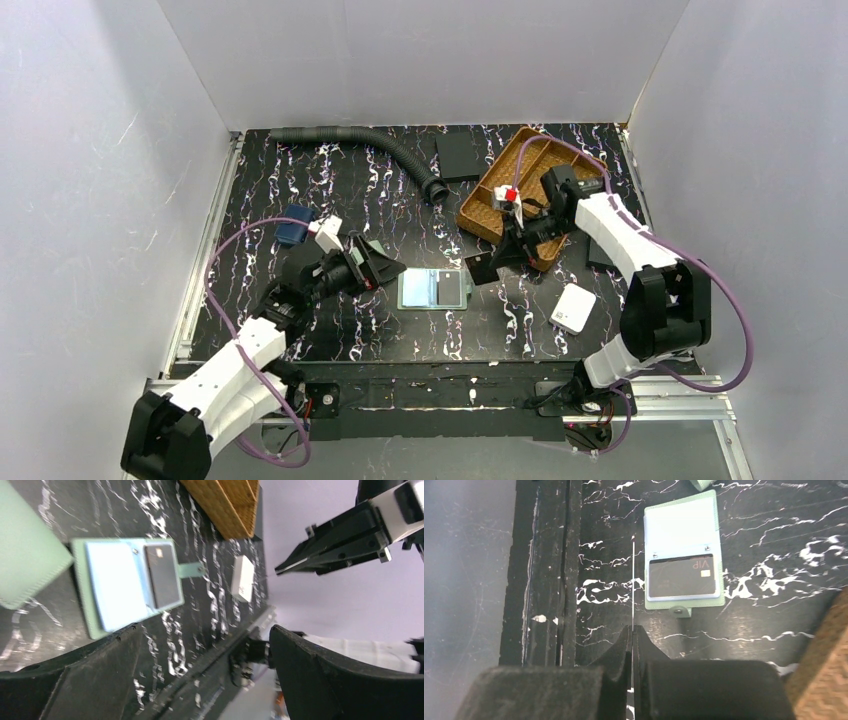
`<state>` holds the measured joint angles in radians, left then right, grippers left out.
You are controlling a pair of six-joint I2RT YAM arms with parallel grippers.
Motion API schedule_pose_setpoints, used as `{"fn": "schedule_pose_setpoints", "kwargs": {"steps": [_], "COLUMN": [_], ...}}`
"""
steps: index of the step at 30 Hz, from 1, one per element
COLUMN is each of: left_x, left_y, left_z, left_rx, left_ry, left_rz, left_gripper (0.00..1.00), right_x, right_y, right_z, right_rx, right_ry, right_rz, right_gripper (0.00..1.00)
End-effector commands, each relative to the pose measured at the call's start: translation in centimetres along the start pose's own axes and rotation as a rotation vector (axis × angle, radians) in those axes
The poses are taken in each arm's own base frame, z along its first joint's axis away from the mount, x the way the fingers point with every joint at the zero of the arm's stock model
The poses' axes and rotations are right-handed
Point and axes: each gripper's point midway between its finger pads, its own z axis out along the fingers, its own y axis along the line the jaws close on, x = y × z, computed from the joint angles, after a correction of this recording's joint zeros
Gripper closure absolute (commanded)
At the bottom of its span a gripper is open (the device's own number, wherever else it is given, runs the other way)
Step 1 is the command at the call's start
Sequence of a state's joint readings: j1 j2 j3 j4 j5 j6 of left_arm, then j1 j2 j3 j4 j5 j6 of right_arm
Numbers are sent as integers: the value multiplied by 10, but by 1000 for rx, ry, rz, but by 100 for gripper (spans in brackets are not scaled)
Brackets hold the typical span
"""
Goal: Take the credit cards out of the card holder
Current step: Place the credit card in the storage box.
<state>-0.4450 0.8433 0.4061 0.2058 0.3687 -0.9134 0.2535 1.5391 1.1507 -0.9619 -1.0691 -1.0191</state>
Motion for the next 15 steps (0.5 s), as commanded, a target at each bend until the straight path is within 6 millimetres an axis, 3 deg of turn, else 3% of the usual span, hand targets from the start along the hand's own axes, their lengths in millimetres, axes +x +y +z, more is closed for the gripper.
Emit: {"fn": "schedule_pose_setpoints", "kwargs": {"steps": [1,10,15], "left_x": [7,-5,2], "left_y": [-43,-92,-114], "left_z": [-2,4,19], "left_rx": [152,265,278], "left_ry": [127,146,231], "left_rz": [-137,-282,-358], "left_gripper": [2,2,2], "right_x": [-7,-35,-48], "right_y": [24,14,9], "right_z": [-26,-61,-78], "right_rx": [-53,157,229], "right_ry": [147,245,320], "right_rz": [-90,-413,-570], "right_gripper": [99,99,99]}}
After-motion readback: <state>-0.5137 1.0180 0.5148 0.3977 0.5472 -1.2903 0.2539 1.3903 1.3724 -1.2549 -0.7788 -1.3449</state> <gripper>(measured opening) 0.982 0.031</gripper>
